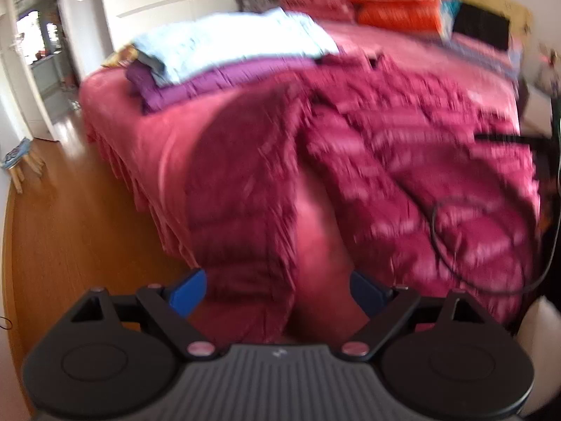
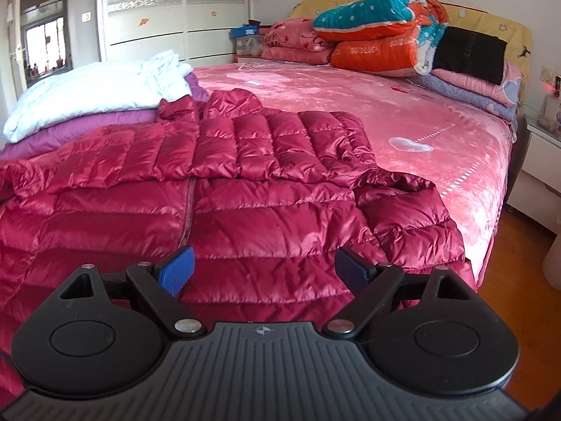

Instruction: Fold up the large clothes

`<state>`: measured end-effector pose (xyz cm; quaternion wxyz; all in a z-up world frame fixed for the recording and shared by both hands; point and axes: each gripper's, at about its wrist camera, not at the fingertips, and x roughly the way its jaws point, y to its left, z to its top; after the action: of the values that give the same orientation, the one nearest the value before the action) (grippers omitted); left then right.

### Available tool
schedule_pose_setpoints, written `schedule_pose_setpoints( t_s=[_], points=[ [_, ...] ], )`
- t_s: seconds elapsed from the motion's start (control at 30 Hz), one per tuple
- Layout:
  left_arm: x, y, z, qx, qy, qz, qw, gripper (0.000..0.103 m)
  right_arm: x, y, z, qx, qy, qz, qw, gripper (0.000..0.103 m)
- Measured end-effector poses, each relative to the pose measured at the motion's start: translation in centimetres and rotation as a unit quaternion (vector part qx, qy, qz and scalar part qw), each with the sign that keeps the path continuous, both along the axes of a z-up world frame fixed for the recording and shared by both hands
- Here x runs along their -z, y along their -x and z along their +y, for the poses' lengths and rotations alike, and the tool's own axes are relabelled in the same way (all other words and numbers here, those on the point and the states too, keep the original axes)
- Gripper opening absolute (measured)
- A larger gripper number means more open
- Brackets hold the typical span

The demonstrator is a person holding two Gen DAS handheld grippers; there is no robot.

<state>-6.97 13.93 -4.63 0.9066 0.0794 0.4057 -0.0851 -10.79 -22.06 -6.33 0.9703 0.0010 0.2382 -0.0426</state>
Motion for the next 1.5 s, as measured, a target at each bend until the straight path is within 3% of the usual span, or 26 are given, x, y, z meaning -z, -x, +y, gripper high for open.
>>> schedule_pose_setpoints(
  t_s=[0.13,0.47,0.67,0.73,0.83,0.97,1.2,1.37,1.5],
  points=[
    [1.2,-0.8,-1.0,0.008,-0.014,0.021,0.9996,0.089,0.2,0.2,0.5,-0.008,0.013,0.005,1.0,0.103],
    [4.3,-5.2,-2.0,-0.055,-0.037,0.08,0.9946,0.076,0.2,0.3,0.8,-0.022,0.017,0.008,1.0,0.103],
    [5.5,-7.1,-1.3,-0.094,-0.034,0.102,0.9897,0.048,0.3,-0.3,0.2,-0.024,0.011,0.014,1.0,0.103],
    [5.7,-7.2,-1.2,-0.1,-0.041,0.105,0.9886,0.019,0.4,-0.5,0.2,-0.025,0.01,0.015,1.0,0.103],
    [5.8,-7.3,-0.9,-0.113,-0.052,0.107,0.9864,0.004,0.5,-0.8,0.3,-0.027,0.009,0.014,1.0,0.103],
    [4.6,-6.8,-0.7,-0.13,-0.061,0.07,0.9873,0.001,0.4,-1.1,0.2,-0.03,0.004,0.007,1.0,0.103],
    [-0.1,-6.8,0.6,-0.158,-0.129,-0.032,0.9785,0.001,0.2,-2.0,-0.6,-0.023,-0.02,-0.004,1.0,0.103],
    [-4.7,-8.6,0.0,-0.152,-0.207,-0.116,0.9595,0.001,0.2,-2.9,-1.7,-0.009,-0.053,-0.012,0.999,0.103],
    [-7.6,-10.6,-2.0,-0.127,-0.265,-0.18,0.9387,0.001,0.0,-3.6,-3.3,0.009,-0.089,-0.019,0.996,0.103]
  ],
)
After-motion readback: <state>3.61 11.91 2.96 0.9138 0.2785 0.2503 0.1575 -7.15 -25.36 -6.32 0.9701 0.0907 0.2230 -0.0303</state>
